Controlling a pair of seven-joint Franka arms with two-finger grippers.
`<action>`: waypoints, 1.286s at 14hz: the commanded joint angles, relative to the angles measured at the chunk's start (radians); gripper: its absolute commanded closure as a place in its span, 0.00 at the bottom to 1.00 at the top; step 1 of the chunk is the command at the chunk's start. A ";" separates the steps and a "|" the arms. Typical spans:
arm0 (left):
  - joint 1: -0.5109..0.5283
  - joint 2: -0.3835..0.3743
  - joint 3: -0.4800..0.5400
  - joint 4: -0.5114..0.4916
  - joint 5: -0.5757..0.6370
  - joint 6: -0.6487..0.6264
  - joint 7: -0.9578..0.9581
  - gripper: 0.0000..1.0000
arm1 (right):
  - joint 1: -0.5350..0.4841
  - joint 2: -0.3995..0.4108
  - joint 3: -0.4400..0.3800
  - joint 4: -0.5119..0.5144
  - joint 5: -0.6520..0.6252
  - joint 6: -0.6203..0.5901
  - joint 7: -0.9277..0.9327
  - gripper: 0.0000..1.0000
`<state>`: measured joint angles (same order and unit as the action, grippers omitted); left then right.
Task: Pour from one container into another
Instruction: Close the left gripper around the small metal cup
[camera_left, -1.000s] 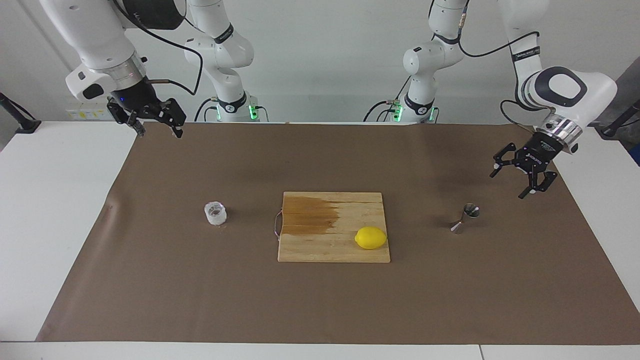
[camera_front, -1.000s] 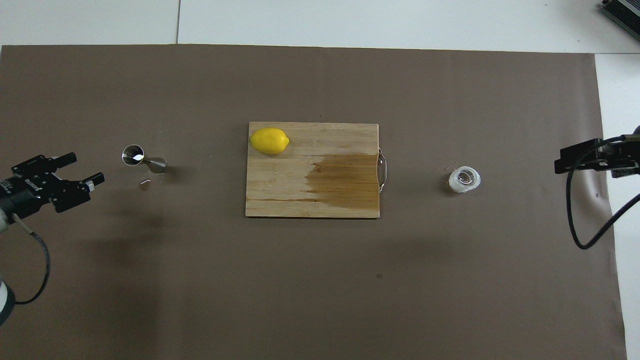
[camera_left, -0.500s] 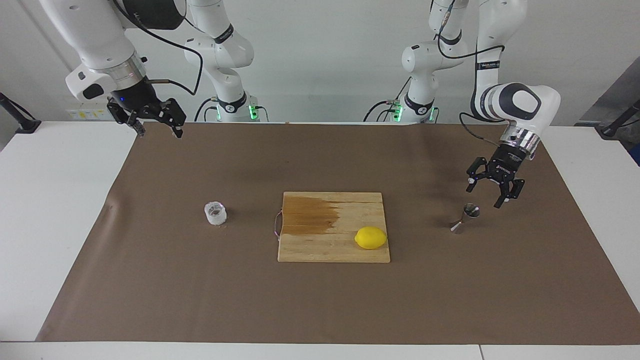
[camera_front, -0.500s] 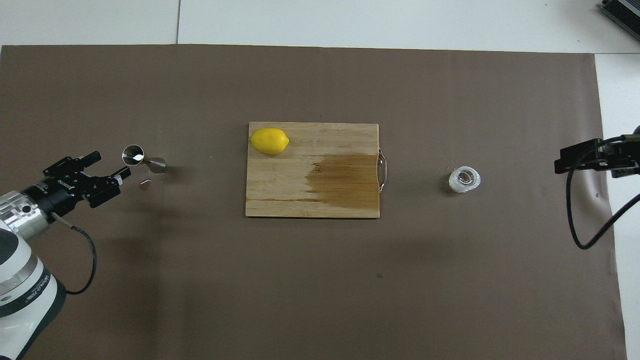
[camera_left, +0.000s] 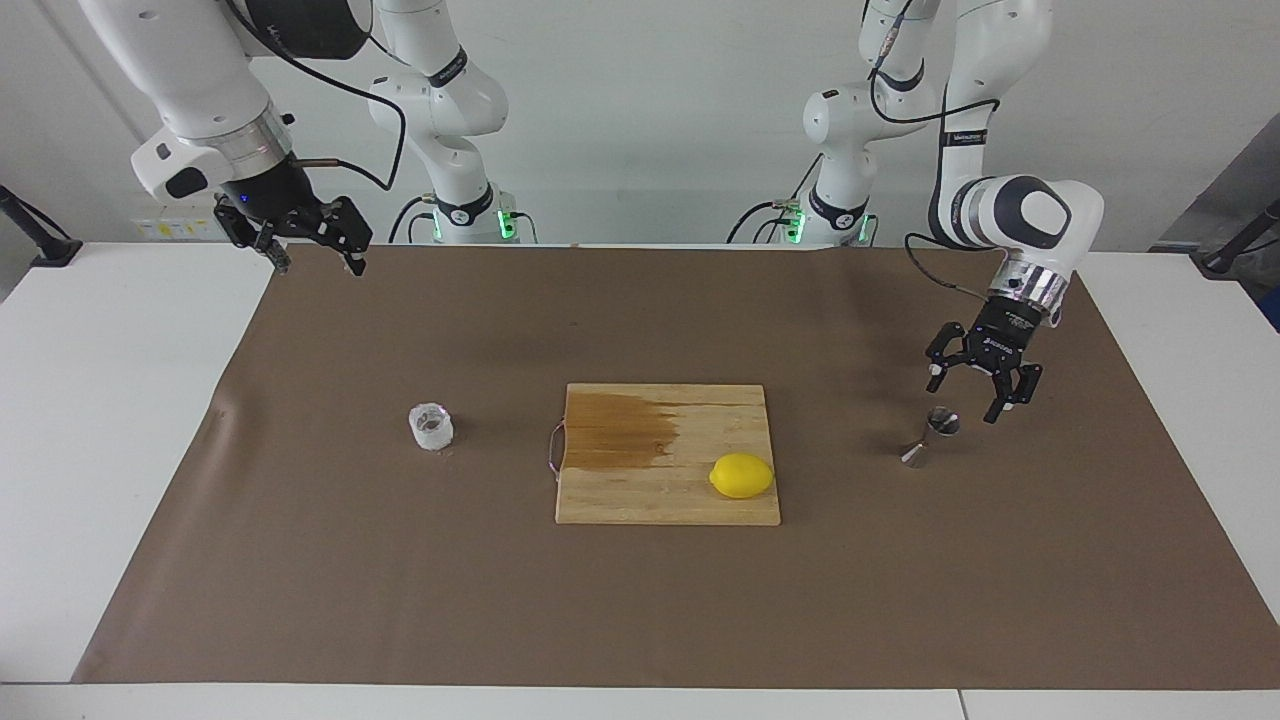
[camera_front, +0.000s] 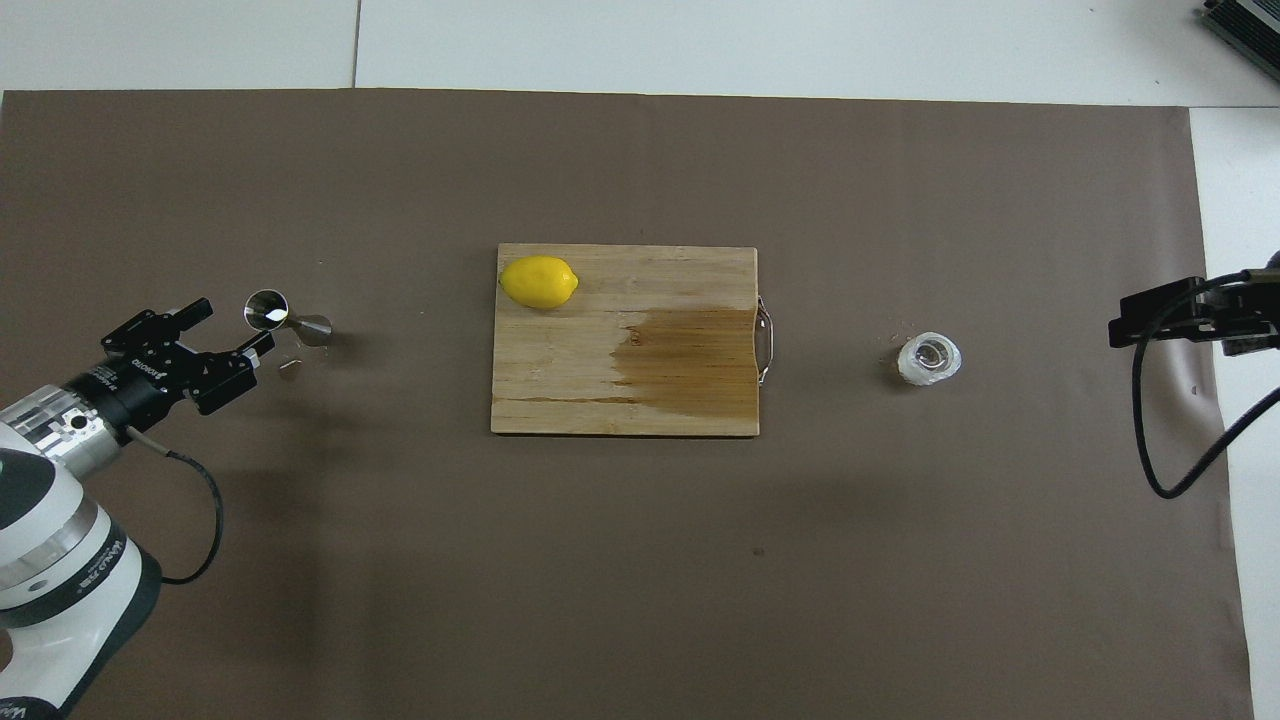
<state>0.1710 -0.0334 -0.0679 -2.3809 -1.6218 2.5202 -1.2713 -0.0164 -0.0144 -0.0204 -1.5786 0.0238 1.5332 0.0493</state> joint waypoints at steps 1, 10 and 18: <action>-0.021 0.010 0.007 -0.004 -0.059 0.028 0.052 0.00 | -0.008 -0.001 0.007 0.006 -0.008 -0.010 0.006 0.00; -0.090 0.049 0.007 0.000 -0.260 0.094 0.214 0.00 | -0.007 -0.001 0.007 0.008 -0.008 -0.010 0.007 0.00; -0.090 0.046 0.007 -0.004 -0.262 0.101 0.214 0.23 | -0.007 -0.001 0.007 0.006 -0.008 -0.010 0.007 0.00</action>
<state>0.0936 0.0123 -0.0684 -2.3810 -1.8547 2.6020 -1.0800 -0.0163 -0.0144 -0.0204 -1.5786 0.0238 1.5332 0.0493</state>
